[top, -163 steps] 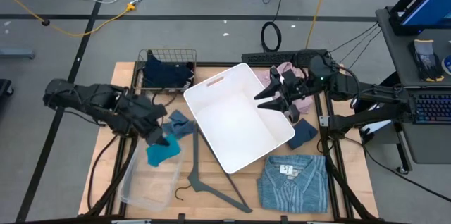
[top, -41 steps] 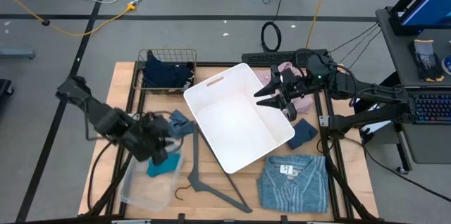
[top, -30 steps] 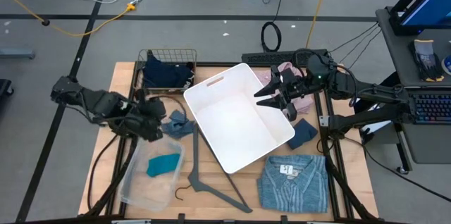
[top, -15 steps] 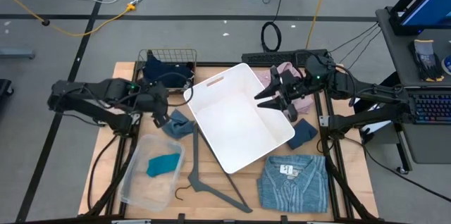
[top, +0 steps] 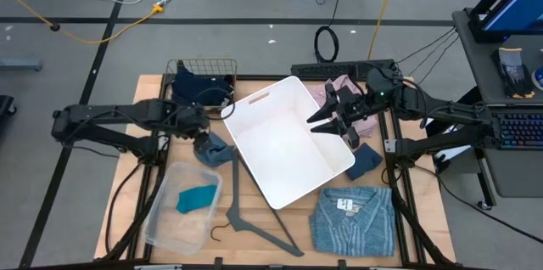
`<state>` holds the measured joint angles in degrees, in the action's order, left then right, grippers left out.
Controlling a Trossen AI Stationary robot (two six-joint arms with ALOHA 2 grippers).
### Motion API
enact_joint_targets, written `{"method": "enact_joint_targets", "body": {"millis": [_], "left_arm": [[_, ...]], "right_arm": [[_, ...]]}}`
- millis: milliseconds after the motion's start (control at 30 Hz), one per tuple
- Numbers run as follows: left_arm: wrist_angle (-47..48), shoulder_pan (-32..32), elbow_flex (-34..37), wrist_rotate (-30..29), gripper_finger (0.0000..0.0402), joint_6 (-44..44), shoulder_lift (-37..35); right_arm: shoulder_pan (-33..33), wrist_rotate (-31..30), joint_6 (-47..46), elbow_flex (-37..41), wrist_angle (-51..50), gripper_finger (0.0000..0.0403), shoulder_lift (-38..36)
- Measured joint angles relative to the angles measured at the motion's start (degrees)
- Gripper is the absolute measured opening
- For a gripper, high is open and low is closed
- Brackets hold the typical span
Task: Pick & Place Cloths
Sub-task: Put the left blue sock into the transparent bin
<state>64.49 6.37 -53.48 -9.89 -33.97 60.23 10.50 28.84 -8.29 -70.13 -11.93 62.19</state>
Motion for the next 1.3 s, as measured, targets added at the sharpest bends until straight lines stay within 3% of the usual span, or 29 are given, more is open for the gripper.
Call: {"method": "enact_joint_targets", "body": {"millis": [267, 567, 900, 1167, 1300], "left_arm": [[-11.75, 3.40, 7.64, 5.46, 0.0253, 2.80, 0.56], [-12.41, 4.66, 9.67, 8.61, 0.0253, 2.75, 0.56], [-15.42, 4.66, 9.65, 10.39, 0.0253, 4.49, 4.91], [-15.56, 4.66, 9.65, 11.56, 0.0253, 5.43, 9.85], [-15.59, 4.66, 9.62, 11.20, 0.0253, 5.39, 10.68]], "right_arm": [[0.02, -0.02, 0.39, 0.00, -0.05, 0.0126, 0.00], [5.35, -2.14, 6.47, 0.18, -7.83, 0.0126, -0.61], [12.95, -2.09, 8.60, 9.12, -2.28, 0.0126, -6.57], [17.94, -16.89, 7.74, 19.34, 4.29, 0.0126, -15.42], [19.65, -18.44, 5.70, 23.59, 6.01, 0.0126, -18.17]]}}
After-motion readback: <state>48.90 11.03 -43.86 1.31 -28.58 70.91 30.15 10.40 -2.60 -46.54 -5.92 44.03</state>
